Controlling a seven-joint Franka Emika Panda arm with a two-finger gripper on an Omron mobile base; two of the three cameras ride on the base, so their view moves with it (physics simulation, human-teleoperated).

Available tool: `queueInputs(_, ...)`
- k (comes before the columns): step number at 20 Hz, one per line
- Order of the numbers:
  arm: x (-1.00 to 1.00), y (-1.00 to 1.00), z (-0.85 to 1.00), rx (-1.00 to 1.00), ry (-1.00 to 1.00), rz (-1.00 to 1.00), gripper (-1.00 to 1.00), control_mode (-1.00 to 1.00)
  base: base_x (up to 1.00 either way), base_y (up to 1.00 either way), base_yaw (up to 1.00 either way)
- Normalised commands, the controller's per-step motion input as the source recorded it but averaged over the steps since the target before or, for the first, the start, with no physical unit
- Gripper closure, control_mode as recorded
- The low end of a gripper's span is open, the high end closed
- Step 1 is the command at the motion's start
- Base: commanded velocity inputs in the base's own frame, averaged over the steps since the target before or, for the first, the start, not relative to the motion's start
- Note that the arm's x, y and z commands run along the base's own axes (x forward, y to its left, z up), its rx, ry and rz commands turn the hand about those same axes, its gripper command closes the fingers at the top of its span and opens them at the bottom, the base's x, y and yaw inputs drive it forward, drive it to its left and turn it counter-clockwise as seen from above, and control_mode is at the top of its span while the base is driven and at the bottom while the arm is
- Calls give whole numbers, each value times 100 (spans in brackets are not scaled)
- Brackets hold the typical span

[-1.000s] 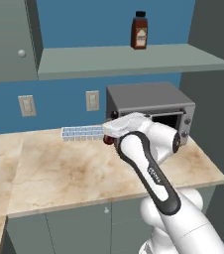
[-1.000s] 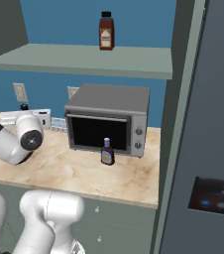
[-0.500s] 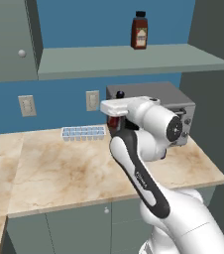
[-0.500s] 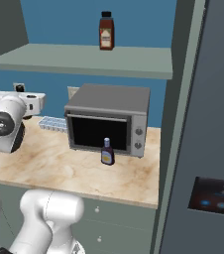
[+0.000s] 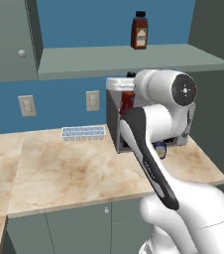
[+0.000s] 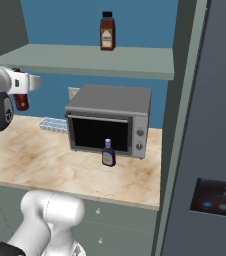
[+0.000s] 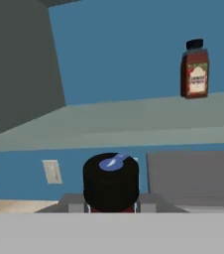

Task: Pick the condiment bottle and condiment bottle from the counter and place them in the cabinet.

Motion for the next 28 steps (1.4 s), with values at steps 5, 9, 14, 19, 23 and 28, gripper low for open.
queueInputs(5,-44,-9,62,-8,20,-5,100,-100,0,0,0)
queueInputs(9,-34,0,61,-2,-4,-1,100,-100,0,0,0)
queueInputs(14,-19,0,19,3,-23,0,100,-100,0,0,0)
queueInputs(19,-5,0,2,0,-28,2,100,-100,0,0,0)
queueInputs(23,0,2,18,1,-22,0,100,-100,0,0,0)
queueInputs(28,9,6,25,1,-12,0,100,-100,0,0,0)
